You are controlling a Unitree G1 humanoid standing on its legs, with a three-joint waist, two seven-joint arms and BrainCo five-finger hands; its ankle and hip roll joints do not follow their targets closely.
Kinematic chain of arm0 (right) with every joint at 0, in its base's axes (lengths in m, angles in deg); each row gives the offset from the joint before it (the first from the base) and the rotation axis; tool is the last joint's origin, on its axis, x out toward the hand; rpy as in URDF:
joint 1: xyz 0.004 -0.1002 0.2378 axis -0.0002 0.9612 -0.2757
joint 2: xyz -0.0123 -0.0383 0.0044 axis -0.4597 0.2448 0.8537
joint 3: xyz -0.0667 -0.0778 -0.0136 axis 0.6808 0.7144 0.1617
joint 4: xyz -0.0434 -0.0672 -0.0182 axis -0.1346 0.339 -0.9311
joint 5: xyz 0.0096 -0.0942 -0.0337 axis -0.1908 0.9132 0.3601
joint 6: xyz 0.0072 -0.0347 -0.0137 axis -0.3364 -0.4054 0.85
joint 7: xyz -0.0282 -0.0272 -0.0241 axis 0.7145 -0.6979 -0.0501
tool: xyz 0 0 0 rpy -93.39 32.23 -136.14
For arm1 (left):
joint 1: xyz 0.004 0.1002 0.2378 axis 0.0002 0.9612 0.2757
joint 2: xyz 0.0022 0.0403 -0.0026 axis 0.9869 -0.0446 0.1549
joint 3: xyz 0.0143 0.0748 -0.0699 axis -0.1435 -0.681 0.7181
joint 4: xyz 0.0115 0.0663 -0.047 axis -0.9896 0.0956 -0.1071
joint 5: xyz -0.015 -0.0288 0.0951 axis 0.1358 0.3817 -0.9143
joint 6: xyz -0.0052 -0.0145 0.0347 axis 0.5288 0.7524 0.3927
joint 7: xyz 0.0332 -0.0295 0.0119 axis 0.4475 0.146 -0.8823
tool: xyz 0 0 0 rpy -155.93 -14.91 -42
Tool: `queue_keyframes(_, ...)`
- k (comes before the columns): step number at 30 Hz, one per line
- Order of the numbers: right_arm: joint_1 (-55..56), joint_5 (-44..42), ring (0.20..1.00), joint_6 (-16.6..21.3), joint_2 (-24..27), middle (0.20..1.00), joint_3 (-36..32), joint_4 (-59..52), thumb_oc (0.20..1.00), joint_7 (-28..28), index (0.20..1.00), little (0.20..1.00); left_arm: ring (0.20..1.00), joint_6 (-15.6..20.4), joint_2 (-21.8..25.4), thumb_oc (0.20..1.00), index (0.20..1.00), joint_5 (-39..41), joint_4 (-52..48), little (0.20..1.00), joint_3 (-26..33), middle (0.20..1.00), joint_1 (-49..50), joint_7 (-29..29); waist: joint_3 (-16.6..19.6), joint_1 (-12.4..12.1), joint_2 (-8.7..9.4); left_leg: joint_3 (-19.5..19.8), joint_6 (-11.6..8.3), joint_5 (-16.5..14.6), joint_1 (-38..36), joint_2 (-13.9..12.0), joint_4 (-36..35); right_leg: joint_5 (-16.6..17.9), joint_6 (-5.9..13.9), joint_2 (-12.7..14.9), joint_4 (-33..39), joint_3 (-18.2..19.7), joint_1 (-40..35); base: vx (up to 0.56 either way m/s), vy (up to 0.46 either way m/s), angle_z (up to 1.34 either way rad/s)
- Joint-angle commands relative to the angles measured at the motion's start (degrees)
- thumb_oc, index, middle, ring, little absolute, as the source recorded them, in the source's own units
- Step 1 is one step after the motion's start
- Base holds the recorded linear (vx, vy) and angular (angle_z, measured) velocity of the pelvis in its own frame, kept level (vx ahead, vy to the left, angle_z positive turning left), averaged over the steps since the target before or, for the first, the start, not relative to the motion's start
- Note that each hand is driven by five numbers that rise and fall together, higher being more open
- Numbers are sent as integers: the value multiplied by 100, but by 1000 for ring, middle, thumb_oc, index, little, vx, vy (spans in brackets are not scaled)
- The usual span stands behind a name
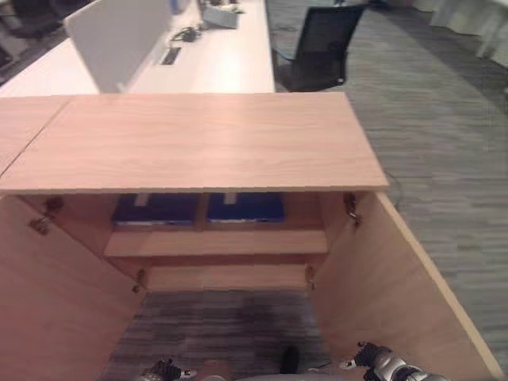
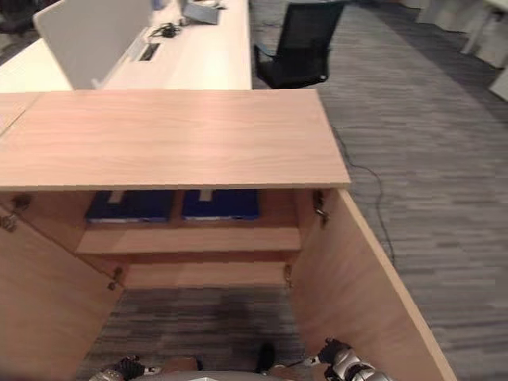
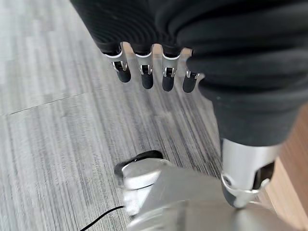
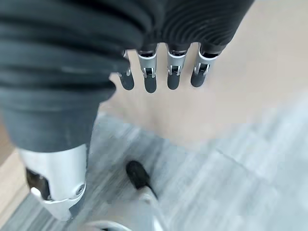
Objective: Put the empty folder in the office cabinet
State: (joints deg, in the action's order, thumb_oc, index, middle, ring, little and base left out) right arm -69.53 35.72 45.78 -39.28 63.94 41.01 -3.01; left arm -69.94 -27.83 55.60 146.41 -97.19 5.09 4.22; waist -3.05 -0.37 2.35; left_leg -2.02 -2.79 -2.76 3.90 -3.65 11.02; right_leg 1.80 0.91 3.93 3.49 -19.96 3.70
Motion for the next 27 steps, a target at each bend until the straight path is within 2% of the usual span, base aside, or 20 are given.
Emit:
queue_keyframes(1, -422, -210, 1000, 26, -52, 1000, -182, 219, 1000, -70, 1000, 1000, 1000, -5, 94, 1000, 1000, 36, 194, 1000, 4, 1000, -26, 141, 29, -59, 15, 46, 139, -362, -409, 217, -1060, 186, 472, -59, 151, 373, 67, -86, 175, 6)
queue_keyframes(4, -373, -109, 1000, 10, -62, 1000, -146, 203, 1000, -58, 1000, 1000, 1000, -4, 90, 1000, 1000, 7, 201, 1000, -26, 1000, -69, 157, 57, -16, -9, 39, 156, -240, -505, 282, -1369, 275, 513, -18, 151, 389, 178, -83, 100, 0)
queue_keyframes(6, -278, -62, 1000, 8, -35, 1000, -178, 106, 1000, -42, 1000, 1000, 1000, 18, 98, 1000, 1000, 29, 235, 1000, 33, 1000, -60, 176, -1, 3, -26, 121, 231, -137, -571, 451, -1579, 451, 564, 55, 151, 438, 320, -193, 193, -3)
queue_keyframes(11, -65, -64, 1000, 21, -156, 1000, -227, -101, 1000, -29, 1000, 1000, 1000, 4, 136, 1000, 1000, -114, 373, 1000, 162, 1000, 23, 147, -123, 56, 0, 28, 369, -79, -559, 658, -1576, 702, 670, 195, 83, 555, 511, -135, 139, -8)
queue_keyframes(17, 128, -110, 1000, 19, -276, 1000, -304, -312, 1000, -8, 1000, 1000, 1000, -8, 165, 1000, 1000, -248, 391, 1000, 203, 1000, 62, 177, -218, 139, 64, -56, 440, 1, -531, 818, -1602, 840, 774, 382, -5, 569, 676, -125, 123, -14)
queue_keyframes(22, 156, -351, 1000, 59, -202, 1000, -444, -788, 1000, 38, 1000, 1000, 1000, -30, 248, 1000, 1000, -291, 381, 1000, 302, 1000, 55, 222, -494, 133, 68, -250, 497, 52, -568, 785, -1602, 700, 842, 633, -577, 364, 920, -149, 67, -19)
queue_keyframes(23, 194, -659, 1000, 118, -194, 1000, -593, -822, 1000, 17, 1000, 1000, 1000, -43, 276, 1000, 1000, -251, 376, 1000, 374, 1000, 49, 237, -545, 100, -22, -367, 482, 80, -569, 671, -1602, 475, 768, 794, -788, 40, 767, -88, 3, -43)
queue_keyframes(24, 194, -659, 1000, 118, -194, 1000, -593, -822, 1000, 17, 1000, 1000, 1000, -43, 276, 1000, 1000, -251, 376, 1000, 374, 1000, 49, 237, -548, 101, -22, -366, 482, 80, -572, 672, -1602, 471, 768, 796, -794, 40, 766, -150, -6, -50)
queue_keyframes(25, 215, -1131, 1000, 182, -181, 1000, -919, -661, 1000, 48, 1000, 1000, 1000, -50, 309, 1000, 1000, -193, 395, 1000, 441, 1000, 57, 227, -514, 88, -103, -423, 480, 96, -532, 585, -1602, 276, 725, 955, -1068, 139, 563, -95, -18, -46)
queue_keyframes(27, 219, -1689, 1000, 237, -140, 1000, -1355, -424, 1000, 45, 1000, 1000, 1000, -58, 310, 1000, 1000, -138, 429, 1000, 492, 1000, 93, 228, -426, 55, -185, -479, 482, 92, -487, 491, -1602, 243, 744, 1227, -1268, 444, 400, -71, -48, -30)
